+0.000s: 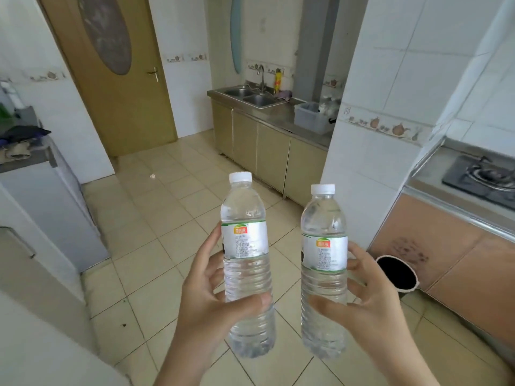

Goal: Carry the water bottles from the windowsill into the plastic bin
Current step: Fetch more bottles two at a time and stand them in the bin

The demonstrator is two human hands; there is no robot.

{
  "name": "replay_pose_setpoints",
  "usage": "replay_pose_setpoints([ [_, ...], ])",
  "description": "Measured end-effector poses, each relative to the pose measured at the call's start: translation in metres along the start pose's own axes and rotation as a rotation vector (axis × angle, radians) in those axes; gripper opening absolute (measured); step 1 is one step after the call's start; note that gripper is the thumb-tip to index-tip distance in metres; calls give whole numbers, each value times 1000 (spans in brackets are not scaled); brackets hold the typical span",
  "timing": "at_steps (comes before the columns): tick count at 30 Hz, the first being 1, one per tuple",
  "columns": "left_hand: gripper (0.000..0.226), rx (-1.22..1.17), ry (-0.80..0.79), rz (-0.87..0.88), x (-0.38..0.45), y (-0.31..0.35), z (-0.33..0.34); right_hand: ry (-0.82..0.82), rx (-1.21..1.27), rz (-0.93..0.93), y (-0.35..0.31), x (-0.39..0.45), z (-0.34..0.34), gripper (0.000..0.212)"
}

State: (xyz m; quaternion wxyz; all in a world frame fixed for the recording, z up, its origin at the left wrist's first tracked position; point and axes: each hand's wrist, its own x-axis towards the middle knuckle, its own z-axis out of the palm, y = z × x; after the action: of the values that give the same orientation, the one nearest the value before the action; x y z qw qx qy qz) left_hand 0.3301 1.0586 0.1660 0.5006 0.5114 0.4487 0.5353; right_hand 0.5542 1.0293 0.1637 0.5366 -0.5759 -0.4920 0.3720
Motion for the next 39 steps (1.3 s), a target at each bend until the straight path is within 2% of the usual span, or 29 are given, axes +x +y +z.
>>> replay_pose_setpoints([
  [7,109,-28,-93,36,143,0,39,88,-21,-23,3,123,-6,91],
  [13,111,-54,-108,28,250,-14,88,137,7,-13,19,231,-24,91],
  [26,111,-54,-18,64,470,-45,206,21,-37,-31,42,486,-86,91],
  [35,113,-54,9,26,614,-71,224,28,-50,1,71,635,-76,97],
  [39,115,-24,-28,19,697,-82,221,84,-32,-2,75,706,-55,89],
])
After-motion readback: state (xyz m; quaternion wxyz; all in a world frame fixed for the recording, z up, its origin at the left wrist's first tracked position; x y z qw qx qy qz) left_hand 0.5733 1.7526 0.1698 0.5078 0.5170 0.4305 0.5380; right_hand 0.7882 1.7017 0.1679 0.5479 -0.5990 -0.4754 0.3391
